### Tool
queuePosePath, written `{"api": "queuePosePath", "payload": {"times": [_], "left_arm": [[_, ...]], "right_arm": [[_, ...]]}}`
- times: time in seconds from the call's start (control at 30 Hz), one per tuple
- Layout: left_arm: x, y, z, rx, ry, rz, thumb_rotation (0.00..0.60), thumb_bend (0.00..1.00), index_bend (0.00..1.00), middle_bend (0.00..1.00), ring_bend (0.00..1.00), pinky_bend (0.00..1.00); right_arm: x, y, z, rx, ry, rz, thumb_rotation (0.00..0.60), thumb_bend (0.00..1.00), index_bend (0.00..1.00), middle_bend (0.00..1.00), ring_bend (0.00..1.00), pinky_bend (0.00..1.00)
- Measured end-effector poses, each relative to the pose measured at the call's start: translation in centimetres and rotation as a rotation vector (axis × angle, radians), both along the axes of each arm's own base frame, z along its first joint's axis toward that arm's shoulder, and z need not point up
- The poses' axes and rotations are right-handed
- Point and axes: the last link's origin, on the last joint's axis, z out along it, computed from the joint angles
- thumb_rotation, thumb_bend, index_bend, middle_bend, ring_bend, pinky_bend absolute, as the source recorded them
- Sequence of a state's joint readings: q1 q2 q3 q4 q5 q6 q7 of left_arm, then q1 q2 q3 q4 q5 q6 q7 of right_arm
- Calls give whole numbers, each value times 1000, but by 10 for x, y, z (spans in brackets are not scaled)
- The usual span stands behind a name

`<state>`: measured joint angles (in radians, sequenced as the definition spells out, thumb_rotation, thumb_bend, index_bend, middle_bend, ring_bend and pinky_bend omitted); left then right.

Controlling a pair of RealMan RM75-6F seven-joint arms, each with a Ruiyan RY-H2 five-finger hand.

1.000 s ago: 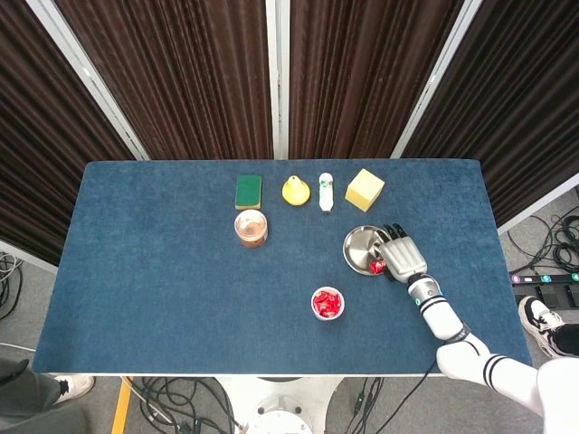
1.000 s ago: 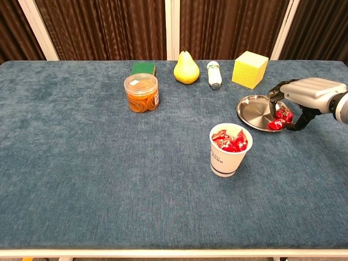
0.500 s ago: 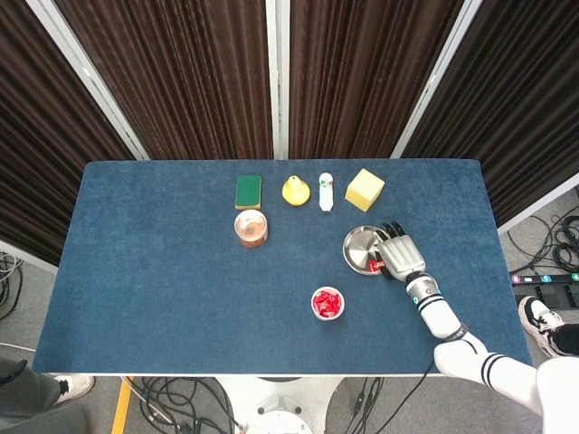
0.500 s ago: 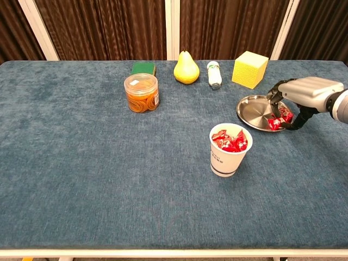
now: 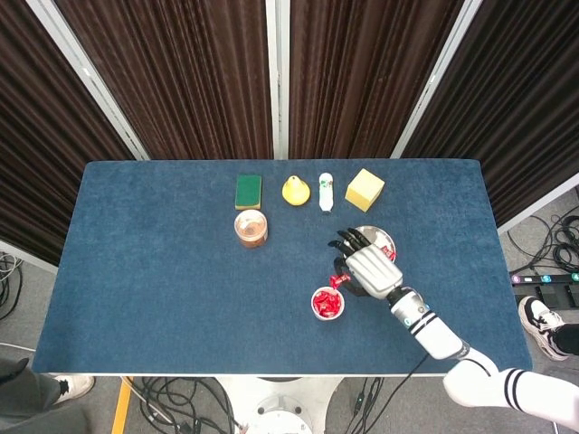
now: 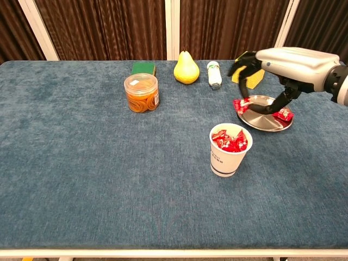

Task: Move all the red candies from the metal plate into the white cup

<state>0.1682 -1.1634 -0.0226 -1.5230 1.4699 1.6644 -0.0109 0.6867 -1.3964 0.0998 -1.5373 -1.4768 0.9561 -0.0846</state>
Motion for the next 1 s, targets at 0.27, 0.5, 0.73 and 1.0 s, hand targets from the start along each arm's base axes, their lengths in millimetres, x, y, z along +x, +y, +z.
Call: {"api": "queuePosePath", "payload": {"times": [0.27,0.5,0.73,1.0], "left_arm": [[-1,-3,0,3,-3,7,600,70,176,110,84,147],[-3,-4,0,7,-5,9,600,70,176,110,84,147],[-4,-5,0,9,-8,10,600,70,176,110,84,147],[-4,-3,-1,6,-11,0,600,70,176,110,84,147]], "right_arm": [[7,21,-11,62,28,70,600,326,527,136,0,0],[7,27,-21,80,72,86,600,327,420,116,0,0],[6,27,-15,59,66,80,600,327,323,107,0,0],[-23,3,20,-80,59,-57,600,327,384,116,0,0]]}}
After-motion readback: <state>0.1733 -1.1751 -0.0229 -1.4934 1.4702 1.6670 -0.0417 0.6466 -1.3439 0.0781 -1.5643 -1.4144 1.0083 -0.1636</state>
